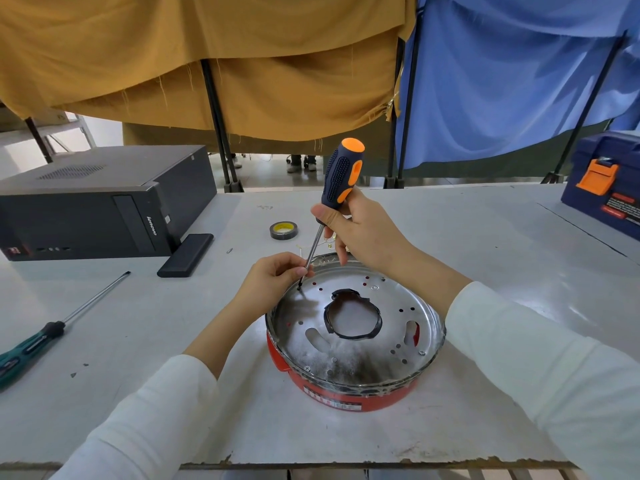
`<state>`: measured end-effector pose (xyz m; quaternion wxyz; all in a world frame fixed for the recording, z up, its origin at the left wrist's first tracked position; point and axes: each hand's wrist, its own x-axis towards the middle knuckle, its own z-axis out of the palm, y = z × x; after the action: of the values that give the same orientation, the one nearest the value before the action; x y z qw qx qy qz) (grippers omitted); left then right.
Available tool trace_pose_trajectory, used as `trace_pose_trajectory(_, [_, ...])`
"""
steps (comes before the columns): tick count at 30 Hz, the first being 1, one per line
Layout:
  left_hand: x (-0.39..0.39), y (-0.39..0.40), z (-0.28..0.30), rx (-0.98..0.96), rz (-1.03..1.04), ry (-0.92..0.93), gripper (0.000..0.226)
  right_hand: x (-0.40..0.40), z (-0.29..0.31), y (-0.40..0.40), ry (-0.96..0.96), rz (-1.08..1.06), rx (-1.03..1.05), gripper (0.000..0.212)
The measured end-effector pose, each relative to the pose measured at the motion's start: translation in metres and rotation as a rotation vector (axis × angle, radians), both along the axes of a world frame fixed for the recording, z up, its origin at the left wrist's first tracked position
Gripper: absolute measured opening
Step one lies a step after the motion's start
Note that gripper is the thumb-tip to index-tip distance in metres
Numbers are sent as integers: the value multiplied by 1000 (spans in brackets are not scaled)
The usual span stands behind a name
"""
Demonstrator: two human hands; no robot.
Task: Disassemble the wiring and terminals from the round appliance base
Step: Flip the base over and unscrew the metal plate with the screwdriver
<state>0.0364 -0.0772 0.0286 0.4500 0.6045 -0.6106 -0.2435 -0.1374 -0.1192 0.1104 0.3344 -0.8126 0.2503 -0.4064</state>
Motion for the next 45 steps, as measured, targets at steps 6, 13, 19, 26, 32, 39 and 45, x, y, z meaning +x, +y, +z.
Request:
trace_pose_trajectory(6, [0, 1, 1, -1, -5, -12, 14, 1, 2, 2, 17, -10, -27, 17])
trace_pose_trajectory(13, [0, 1, 0, -22, -2, -16, 14, 0, -1, 2, -3, -13, -19, 9])
trace_pose_trajectory(19, [-1, 0, -1, -41, 12, -11, 12, -1, -1, 4, 10, -30, -38, 13])
trace_pose_trajectory(26, [-1, 1, -1, -43, -3, 7, 15, -4, -3, 4, 24, -54, -55, 14])
trace_pose_trajectory(32, [-2, 2, -1, -59, -22, 6, 20, -2, -5, 2, -18, -45, -51, 14])
trace_pose_trajectory(39, [-1, 2, -2, -71, -23, -10, 20, 0, -7, -1, -37, -32, -46, 18])
trace_pose_trajectory(45, [0, 2, -3, -67, -21, -31, 22, 3, -7, -2, -71, -11, -21, 23])
